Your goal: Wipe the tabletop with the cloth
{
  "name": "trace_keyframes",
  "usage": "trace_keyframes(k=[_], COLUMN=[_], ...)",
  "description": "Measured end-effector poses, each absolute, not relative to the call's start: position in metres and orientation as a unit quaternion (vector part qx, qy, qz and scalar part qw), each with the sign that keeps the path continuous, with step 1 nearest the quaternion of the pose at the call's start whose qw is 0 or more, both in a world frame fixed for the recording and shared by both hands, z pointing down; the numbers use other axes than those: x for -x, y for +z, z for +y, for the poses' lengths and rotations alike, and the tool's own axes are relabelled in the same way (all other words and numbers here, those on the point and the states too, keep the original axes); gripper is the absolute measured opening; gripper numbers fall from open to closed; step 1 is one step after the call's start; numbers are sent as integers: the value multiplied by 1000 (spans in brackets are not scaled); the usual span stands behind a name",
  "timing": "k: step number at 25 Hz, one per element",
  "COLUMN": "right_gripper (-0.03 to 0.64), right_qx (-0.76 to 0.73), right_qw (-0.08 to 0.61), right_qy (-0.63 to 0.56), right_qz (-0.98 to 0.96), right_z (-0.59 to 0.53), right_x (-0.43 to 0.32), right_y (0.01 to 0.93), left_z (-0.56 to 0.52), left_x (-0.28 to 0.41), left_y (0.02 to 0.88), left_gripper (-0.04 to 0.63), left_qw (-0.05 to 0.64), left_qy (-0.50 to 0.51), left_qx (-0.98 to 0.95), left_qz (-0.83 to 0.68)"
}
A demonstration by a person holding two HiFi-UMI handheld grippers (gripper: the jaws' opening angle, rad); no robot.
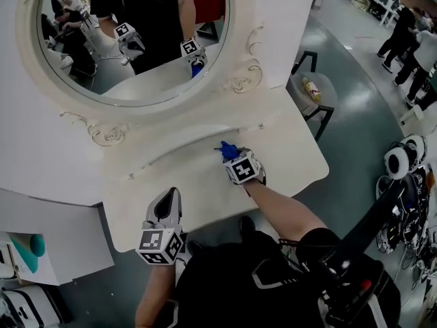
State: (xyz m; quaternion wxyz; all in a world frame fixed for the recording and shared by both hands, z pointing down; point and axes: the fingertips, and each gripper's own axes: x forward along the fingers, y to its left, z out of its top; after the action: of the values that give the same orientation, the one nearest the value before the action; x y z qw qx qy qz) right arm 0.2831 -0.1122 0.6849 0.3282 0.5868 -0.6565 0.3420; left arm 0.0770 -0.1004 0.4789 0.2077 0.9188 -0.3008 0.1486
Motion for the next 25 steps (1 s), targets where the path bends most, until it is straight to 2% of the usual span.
trace_keyframes(k=[25], right_gripper=[158], right_qx=[-674], right_qw=[308], right_qy=[344], right_qz=[-577], right_z=[-38], right_x=[-507], right_y=[666], left_z=[-78], left_x=[-203], left_y=[472], left_gripper=[8], left_qw=[191], left_qy=[165], left_qx=[-935], left_qz=[-248])
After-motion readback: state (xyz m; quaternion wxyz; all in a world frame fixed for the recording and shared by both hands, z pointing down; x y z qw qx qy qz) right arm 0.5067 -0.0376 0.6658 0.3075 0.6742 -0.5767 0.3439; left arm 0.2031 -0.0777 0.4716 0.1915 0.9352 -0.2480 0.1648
